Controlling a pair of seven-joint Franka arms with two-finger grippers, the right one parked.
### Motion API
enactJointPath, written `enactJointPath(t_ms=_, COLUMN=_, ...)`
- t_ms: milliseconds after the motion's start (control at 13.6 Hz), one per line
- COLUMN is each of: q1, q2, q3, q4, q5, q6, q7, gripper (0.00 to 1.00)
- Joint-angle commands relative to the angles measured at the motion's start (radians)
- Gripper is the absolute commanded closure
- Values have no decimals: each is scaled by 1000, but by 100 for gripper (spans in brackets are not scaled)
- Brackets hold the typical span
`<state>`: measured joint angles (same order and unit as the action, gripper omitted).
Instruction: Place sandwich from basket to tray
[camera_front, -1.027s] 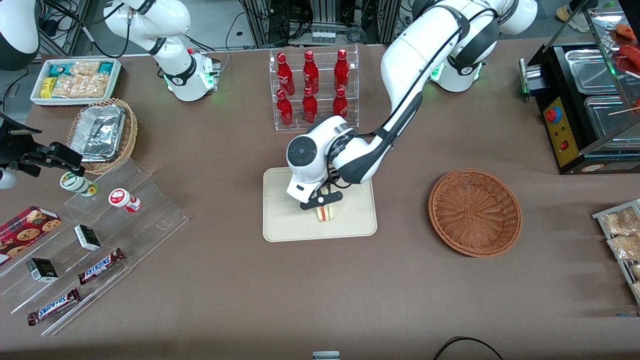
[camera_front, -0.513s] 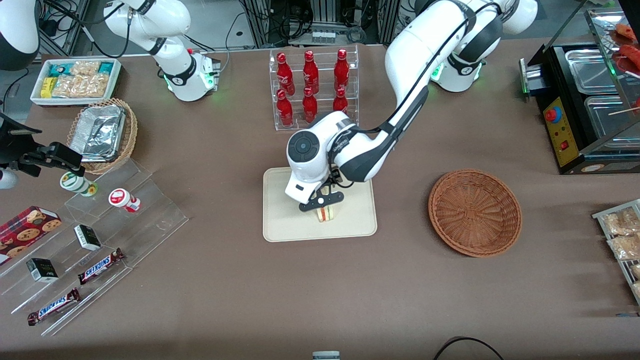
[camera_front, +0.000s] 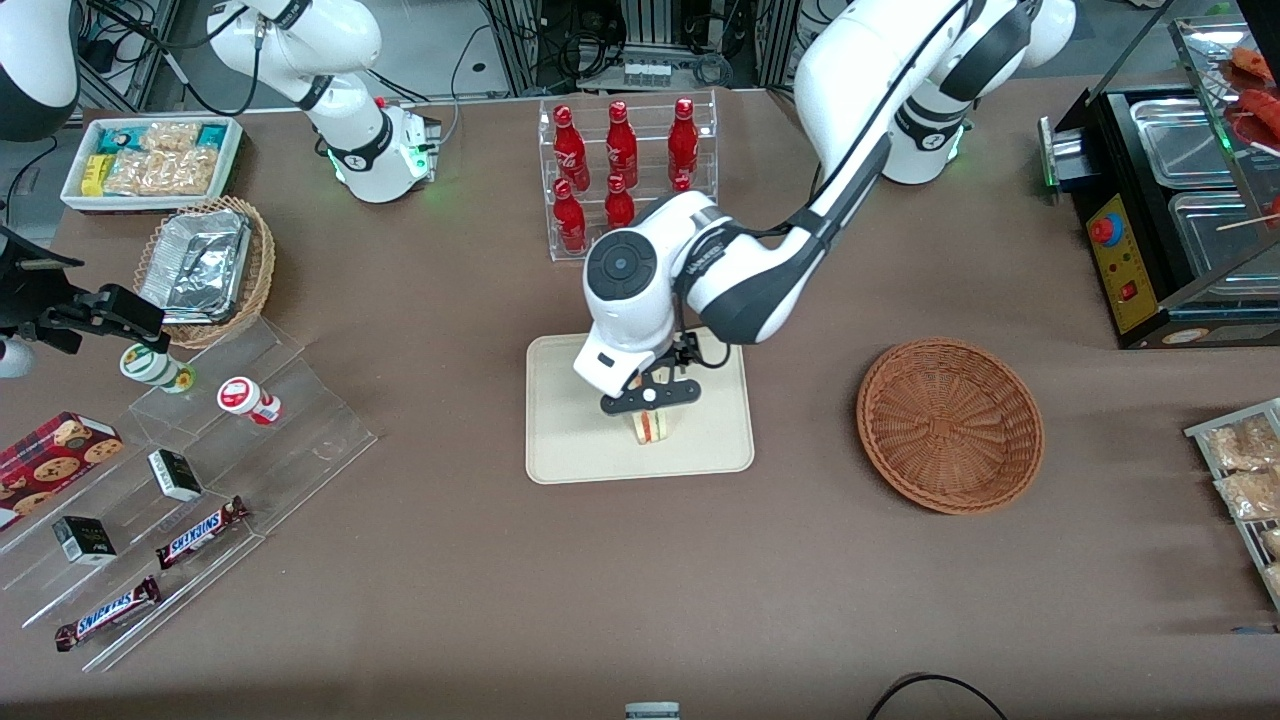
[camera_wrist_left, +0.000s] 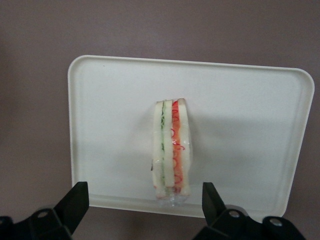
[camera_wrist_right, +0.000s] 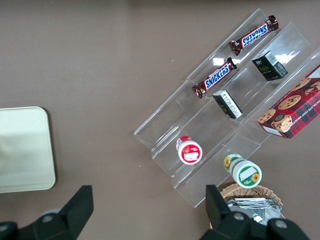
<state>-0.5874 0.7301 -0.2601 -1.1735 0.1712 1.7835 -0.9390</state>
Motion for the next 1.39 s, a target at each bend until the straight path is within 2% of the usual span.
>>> enactJointPath(t_ms=0, q1=79, q2=-78, q3=-5, q4=-20, q5=-39, q6=-77, q7=101, gripper=0)
enactJointPath(t_ms=220, q1=171, q2=-147, q3=-4, q4=-46, q5=-59, q6=-172, q7=277, gripper=0)
enactJointPath(t_ms=513, q1=279, q2=-253, q3=-5, q4=-179, q5=-64, q6=-177, q7=442, gripper=0)
enactJointPath(t_ms=880, q1=359, q2=-322, q3=-5, q4=-242, q5=-65, q6=-177, q7=535, gripper=0)
enactJointPath(t_ms=1320, q1=492, q2=-480, q3=-4, q4=-388, q5=-124, q6=-174, q7=713, gripper=0)
